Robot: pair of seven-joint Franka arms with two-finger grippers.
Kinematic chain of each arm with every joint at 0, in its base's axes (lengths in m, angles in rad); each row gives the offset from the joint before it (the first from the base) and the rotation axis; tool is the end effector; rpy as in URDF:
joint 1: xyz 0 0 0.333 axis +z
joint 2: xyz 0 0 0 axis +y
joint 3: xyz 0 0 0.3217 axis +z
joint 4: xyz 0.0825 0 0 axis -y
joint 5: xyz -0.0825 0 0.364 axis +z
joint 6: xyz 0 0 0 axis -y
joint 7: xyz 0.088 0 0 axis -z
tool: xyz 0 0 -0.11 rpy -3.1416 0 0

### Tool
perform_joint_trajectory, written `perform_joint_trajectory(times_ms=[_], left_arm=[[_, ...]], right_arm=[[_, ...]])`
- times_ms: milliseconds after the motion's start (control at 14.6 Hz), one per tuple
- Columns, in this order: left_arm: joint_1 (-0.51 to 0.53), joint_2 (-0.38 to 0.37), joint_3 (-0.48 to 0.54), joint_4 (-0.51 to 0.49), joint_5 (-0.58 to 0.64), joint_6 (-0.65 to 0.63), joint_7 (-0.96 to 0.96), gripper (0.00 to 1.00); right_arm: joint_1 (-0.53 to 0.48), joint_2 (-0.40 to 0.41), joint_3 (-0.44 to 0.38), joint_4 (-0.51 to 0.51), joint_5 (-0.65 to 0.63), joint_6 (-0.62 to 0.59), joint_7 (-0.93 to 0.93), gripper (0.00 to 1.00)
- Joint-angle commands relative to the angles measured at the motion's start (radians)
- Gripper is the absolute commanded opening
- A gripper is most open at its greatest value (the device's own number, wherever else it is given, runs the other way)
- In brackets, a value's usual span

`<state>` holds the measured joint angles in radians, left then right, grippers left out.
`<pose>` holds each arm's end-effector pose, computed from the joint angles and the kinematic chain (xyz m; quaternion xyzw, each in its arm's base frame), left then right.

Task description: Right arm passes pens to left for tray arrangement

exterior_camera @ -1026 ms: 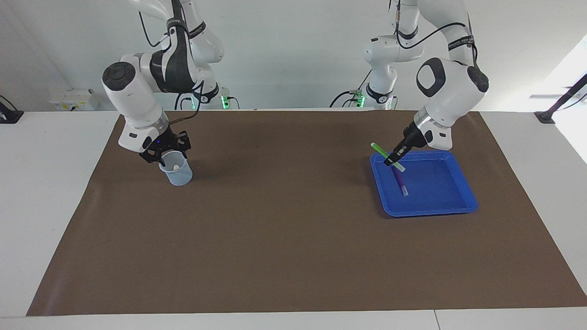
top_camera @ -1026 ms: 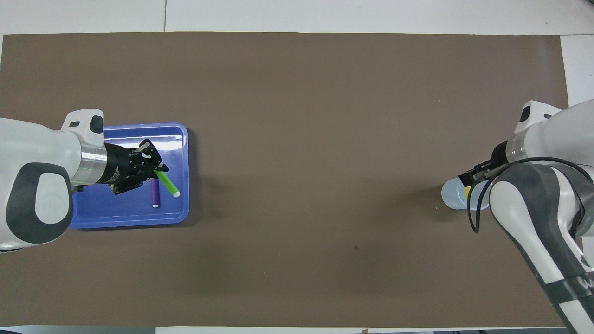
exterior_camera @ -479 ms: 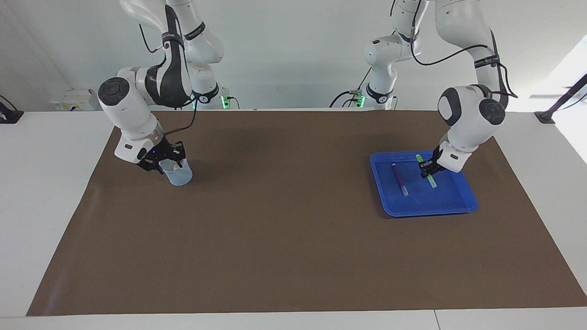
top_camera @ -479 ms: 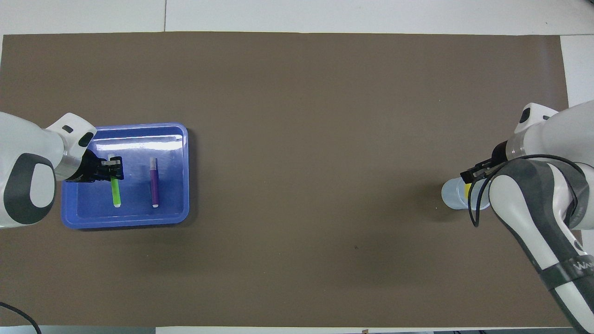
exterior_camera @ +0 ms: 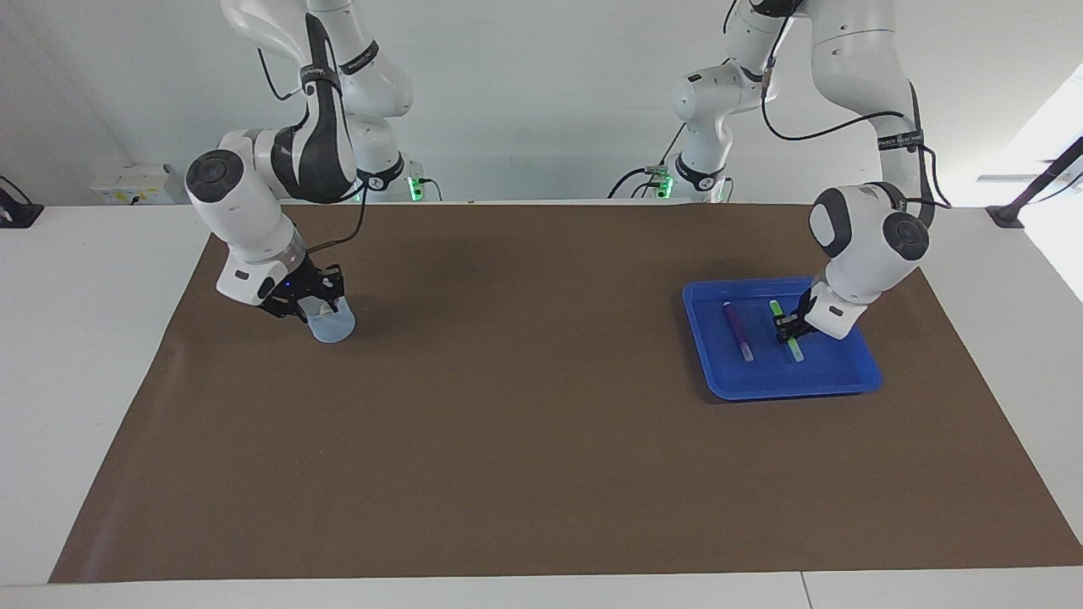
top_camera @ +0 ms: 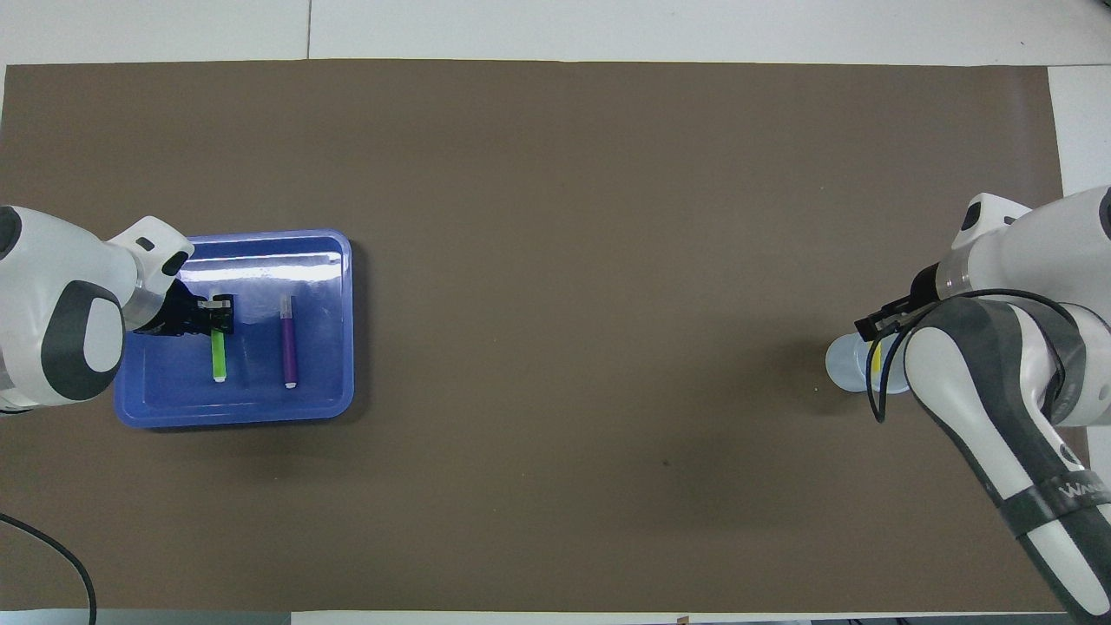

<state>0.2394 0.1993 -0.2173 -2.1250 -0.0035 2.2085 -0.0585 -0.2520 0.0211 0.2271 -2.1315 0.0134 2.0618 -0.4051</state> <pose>0.5410 0.0138 0.3262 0.9973 0.0422 -0.0560 0.0218 0.5162 -0.0125 0.4045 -0.9816 -0.1855 0.0423 0.0176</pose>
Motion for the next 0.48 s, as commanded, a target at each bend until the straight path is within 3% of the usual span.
perform_joint_trajectory(times_ms=[0,274,342,410], left_arm=[[-0.005,0.009,0.001,0.013,0.022,0.004,0.003,0.00],[-0.005,0.009,0.001,0.008,0.022,0.017,0.002,0.00],[-0.005,0.009,0.001,0.007,0.022,0.017,0.000,0.68],[-0.003,0.009,0.001,0.005,0.022,0.017,0.002,1.00]], right_arm=[[-0.003,-0.016,0.006,-0.030,-0.009,0.015,0.019,0.48],[-0.003,-0.016,0.006,-0.030,-0.009,0.011,0.019,0.40],[-0.003,-0.016,0.004,-0.030,-0.009,0.008,0.019,0.34],[-0.003,-0.018,0.004,-0.030,-0.009,0.006,0.020,0.32]])
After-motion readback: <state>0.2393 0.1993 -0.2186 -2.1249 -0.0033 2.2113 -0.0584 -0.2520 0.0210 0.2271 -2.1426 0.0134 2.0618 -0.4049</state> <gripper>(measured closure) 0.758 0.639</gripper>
